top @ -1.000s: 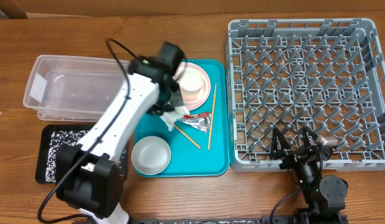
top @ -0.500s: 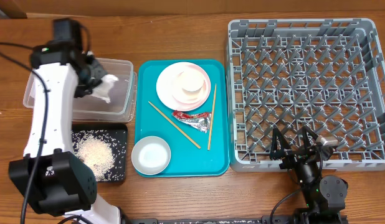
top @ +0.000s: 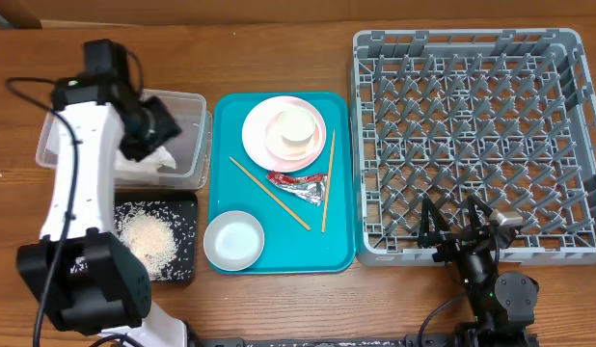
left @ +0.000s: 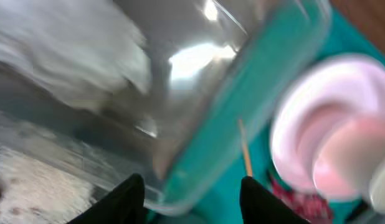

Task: Sort waste into correct bins and load items into the dishwasher
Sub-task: 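Drop the tissue into the clear plastic bin with the left gripper, then reach the left gripper to the red wrapper and grasp it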

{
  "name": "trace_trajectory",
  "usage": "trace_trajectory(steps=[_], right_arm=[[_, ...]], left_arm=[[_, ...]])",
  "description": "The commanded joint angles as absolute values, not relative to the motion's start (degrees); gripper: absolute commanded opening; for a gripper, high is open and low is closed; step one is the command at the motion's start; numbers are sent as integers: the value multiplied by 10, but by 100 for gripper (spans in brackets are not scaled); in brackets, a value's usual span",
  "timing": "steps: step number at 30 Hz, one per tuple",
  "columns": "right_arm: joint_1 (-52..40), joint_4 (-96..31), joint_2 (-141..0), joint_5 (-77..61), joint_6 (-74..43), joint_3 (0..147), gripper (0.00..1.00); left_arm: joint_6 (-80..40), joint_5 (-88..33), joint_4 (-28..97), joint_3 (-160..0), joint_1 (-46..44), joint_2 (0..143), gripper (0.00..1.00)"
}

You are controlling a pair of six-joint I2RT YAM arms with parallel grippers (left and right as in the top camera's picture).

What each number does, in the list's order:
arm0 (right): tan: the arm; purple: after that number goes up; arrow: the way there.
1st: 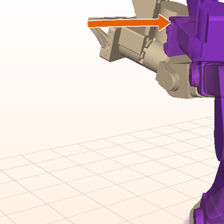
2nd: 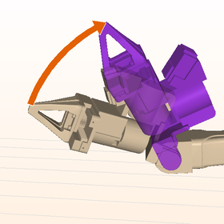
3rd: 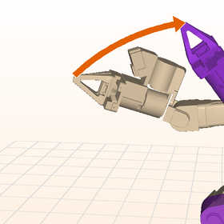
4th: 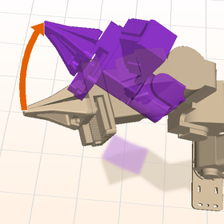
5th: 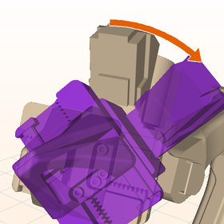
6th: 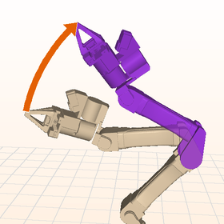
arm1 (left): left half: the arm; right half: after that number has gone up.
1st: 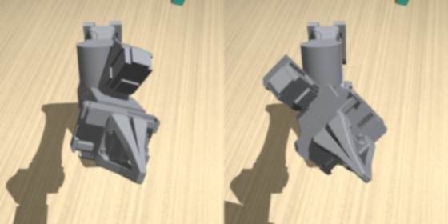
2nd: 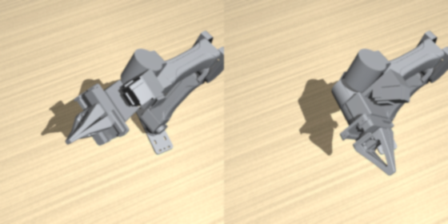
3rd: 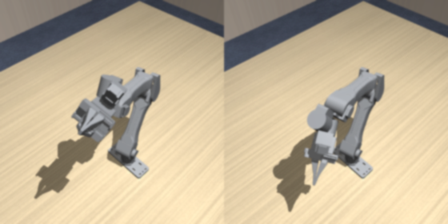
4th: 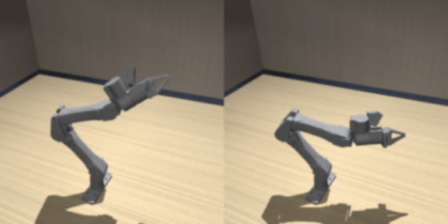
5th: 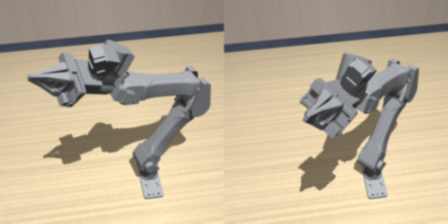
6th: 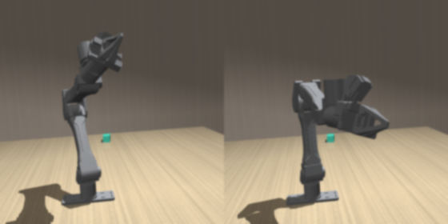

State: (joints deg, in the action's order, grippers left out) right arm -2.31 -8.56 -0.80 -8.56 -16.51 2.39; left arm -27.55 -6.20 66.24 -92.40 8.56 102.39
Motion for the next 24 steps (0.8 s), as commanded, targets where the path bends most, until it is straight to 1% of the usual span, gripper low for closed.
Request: trace_trajectory(steps=[1,3,6,8,12,18,24], right_arm=[[-26,-81,-4,-81,-168,23,100],[-26,-81,-4,-81,-168,23,100],[-26,-81,-4,-81,-168,23,100],[-26,-81,-4,-81,-168,23,100],[-26,-81,-4,-81,-168,23,100],[-26,-81,-4,-81,-168,23,100],[-26,-81,-4,-81,-168,23,100]], left_arm=[[-201,-116,699,-938,-20,1001,50],[-201,-94,707,-938,-70,1001,51],[-201,-62,696,-928,-144,1001,56],[-201,-30,678,-915,-192,1001,59],[-225,22,629,-872,-269,1001,61],[-274,22,552,-807,-322,1001,61],[-432,26,493,-753,-323,1002,63]])
